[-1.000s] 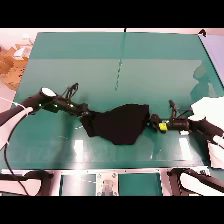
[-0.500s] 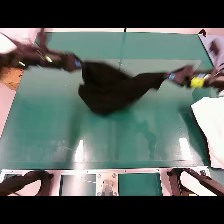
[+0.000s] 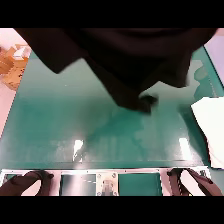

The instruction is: Fold the shirts.

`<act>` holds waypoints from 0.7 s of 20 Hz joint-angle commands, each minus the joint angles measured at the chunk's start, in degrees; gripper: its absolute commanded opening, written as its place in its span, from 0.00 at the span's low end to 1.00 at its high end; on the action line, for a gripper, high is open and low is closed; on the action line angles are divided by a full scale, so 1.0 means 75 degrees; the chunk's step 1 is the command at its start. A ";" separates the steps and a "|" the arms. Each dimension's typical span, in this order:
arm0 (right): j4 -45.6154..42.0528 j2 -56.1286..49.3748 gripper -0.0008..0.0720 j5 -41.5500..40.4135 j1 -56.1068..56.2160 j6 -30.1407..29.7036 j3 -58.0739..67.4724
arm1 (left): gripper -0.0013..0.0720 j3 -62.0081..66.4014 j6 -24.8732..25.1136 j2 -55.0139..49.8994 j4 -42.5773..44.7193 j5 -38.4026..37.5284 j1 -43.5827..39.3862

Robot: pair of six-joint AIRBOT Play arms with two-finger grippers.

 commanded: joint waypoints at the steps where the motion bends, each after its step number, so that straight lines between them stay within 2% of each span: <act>1: -0.0187 0.0580 0.03 -0.0160 -0.0965 0.0090 0.0530 | 0.05 0.0813 -0.0437 0.0367 0.1320 -0.0006 0.0003; 7: -0.0181 0.0478 0.03 -0.0245 -0.1378 0.0090 0.0251 | 0.05 0.0364 -0.0694 0.0373 0.2060 -0.0114 0.0003; 11: -0.0178 -0.0082 0.03 -0.0353 -0.1370 0.0026 -0.0860 | 0.05 -0.1399 -0.0731 0.0154 0.1976 0.1064 0.0003; 14: -0.0187 -0.0597 0.03 -0.0694 -0.1032 -0.0527 -0.2238 | 0.06 -0.2457 -0.0755 -0.0778 0.0976 0.2136 0.0003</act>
